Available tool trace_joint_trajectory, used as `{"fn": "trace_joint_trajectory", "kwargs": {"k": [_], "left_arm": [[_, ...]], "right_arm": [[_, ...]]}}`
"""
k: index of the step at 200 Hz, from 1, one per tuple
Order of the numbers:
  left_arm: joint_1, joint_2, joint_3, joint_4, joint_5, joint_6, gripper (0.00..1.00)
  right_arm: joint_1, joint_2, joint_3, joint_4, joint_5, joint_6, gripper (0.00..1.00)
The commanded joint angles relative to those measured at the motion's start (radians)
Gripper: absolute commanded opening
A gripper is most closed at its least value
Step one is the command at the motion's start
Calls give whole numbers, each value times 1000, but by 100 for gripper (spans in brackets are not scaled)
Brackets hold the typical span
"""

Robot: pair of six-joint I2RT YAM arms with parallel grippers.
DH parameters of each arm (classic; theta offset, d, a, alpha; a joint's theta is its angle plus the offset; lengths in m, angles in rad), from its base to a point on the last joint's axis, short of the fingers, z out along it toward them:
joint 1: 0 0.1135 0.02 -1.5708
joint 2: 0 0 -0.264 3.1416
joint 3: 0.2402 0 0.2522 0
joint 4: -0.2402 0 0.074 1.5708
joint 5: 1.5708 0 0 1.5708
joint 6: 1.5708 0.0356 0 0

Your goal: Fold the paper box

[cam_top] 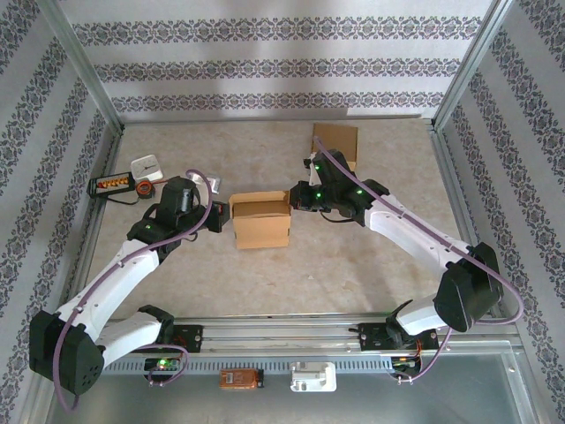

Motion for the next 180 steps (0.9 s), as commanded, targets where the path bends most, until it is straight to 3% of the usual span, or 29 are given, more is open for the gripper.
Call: {"fn": "trace_joint_trajectory", "kwargs": {"k": [1, 112, 180], "left_arm": [[-17, -13, -12, 63, 0, -8, 0], [-17, 2, 8, 109, 34, -196, 0], [-16, 16, 37, 88, 55, -266, 0]], "right_arm": [[15, 16, -39, -7, -22, 28, 8], [52, -24, -110, -1, 44, 20, 7], [159, -81, -92, -12, 270, -120, 2]]}}
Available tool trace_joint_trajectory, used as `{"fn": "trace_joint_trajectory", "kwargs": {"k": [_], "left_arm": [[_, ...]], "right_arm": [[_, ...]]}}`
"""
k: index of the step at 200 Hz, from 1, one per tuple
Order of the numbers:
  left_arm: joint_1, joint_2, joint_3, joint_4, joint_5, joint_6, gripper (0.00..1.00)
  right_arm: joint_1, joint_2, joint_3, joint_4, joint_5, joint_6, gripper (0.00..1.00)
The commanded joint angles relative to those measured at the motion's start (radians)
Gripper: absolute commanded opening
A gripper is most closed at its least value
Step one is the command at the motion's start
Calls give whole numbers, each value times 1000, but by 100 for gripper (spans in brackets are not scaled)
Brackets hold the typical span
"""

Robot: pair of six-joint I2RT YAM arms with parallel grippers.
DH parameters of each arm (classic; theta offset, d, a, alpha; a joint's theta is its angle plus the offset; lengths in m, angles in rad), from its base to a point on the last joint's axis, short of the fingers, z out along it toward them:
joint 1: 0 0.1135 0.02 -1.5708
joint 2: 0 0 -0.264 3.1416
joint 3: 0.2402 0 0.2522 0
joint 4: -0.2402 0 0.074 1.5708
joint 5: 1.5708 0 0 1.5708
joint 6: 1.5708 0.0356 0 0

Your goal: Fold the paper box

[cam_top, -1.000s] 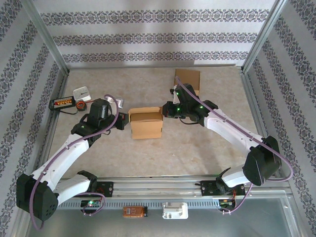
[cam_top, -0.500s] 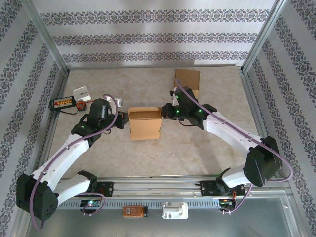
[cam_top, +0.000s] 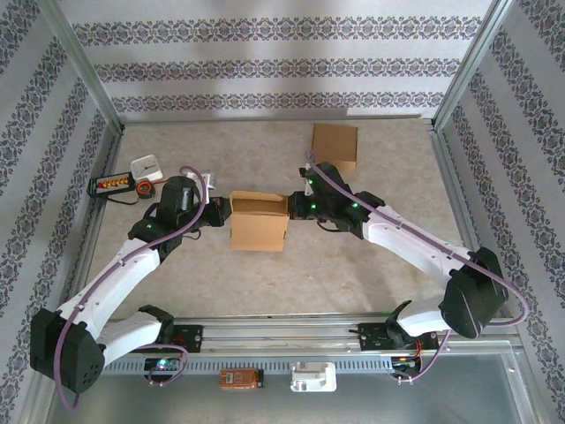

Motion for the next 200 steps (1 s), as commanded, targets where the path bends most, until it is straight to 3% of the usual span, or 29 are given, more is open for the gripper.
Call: {"fn": "trace_joint_trajectory", "kwargs": {"k": [1, 81, 127, 200], "left_arm": [[-15, 5, 38, 36, 52, -59, 0], [-13, 13, 56, 10, 15, -72, 0], [-13, 33, 30, 39, 18, -87, 0], [-13, 77, -60, 188, 103, -231, 0]], "right_arm": [[57, -31, -11, -64, 103, -84, 2], [156, -65, -24, -82, 418, -257, 0], [170, -51, -25, -78, 431, -269, 0], [178, -26, -16, -79, 434, -272, 1]]}}
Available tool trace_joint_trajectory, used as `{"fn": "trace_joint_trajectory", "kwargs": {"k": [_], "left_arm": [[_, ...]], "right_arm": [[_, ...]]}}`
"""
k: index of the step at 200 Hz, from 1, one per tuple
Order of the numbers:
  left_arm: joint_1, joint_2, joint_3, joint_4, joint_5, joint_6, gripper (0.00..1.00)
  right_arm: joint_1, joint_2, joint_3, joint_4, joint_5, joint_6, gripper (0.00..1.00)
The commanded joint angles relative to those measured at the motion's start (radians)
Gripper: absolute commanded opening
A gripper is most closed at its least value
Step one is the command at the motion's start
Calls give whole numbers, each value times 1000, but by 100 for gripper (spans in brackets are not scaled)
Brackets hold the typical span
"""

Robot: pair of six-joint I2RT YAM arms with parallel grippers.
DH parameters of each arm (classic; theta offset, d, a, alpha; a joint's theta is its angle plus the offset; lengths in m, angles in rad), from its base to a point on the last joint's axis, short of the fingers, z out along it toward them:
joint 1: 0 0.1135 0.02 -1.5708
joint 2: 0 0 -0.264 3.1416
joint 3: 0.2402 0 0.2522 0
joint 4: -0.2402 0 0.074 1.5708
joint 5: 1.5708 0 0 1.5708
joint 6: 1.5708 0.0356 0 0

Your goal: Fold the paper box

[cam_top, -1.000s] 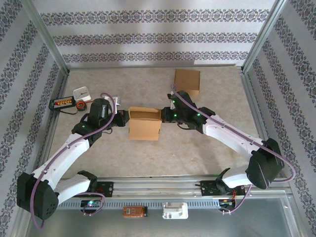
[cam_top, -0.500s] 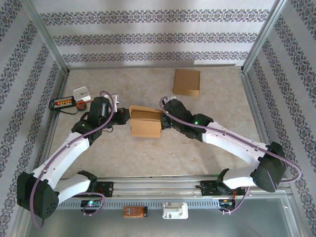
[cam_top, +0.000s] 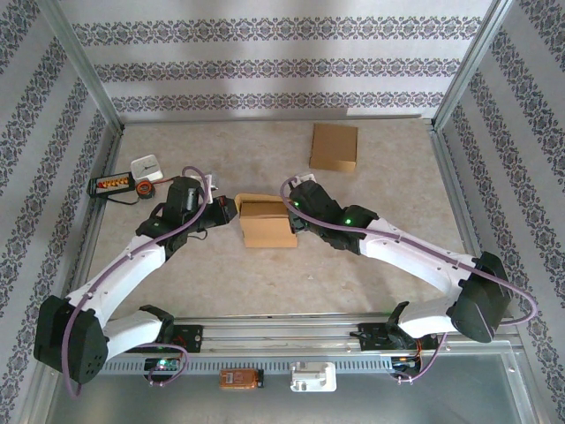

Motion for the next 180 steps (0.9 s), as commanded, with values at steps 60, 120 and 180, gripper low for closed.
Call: {"fn": "trace_joint_trajectory", "kwargs": {"k": [60, 120, 180], "left_arm": [[-12, 33, -38, 111, 78, -111, 0], [-11, -13, -94, 29, 99, -115, 0], [-11, -58, -194, 41, 89, -147, 0]], "right_arm": [[22, 21, -2, -27, 26, -25, 1], [27, 23, -1, -29, 37, -22, 1], [38, 24, -40, -19, -26, 47, 3]]}}
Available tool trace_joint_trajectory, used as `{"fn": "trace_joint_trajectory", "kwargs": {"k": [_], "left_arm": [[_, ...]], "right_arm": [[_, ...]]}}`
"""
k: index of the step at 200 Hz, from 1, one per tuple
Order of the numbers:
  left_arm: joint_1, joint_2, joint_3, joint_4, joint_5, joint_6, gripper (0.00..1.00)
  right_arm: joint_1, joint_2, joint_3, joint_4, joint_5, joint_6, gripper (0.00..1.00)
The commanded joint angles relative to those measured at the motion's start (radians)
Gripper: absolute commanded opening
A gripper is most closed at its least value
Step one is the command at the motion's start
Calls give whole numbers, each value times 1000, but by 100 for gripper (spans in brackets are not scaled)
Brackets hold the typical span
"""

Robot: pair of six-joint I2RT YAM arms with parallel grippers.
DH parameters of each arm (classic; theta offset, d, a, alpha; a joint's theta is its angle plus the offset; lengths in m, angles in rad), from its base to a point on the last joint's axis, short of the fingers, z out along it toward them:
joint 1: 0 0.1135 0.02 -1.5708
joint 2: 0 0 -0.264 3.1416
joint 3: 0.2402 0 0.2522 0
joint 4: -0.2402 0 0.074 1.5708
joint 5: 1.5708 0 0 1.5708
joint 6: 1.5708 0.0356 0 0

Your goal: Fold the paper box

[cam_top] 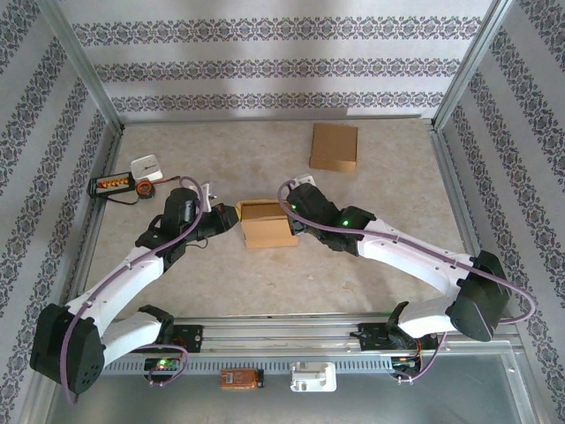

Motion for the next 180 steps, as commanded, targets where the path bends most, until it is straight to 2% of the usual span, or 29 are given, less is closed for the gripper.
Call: {"fn": "trace_joint_trajectory", "kwargs": {"k": [1, 56, 87, 106, 153, 180], "left_arm": [[-11, 10, -61, -68, 13, -39, 0], [-11, 23, -45, -59, 16, -15, 13], [-12, -21, -36, -56, -3, -7, 28], [-11, -60, -36, -58, -22, -3, 36], [-11, -141, -10, -101, -64, 22, 39], [-12, -142, 37, -111, -107, 5, 39]], "right_arm": [[19, 15, -39, -5, -62, 40, 3], [23, 13, -49, -15, -106, 70, 8], [23, -41, -34, -27, -113, 63, 18], [22, -71, -21, -38, -117, 60, 20], [18, -116, 16, -41, -108, 51, 24], [-2, -109, 44, -28, -92, 48, 30]]}}
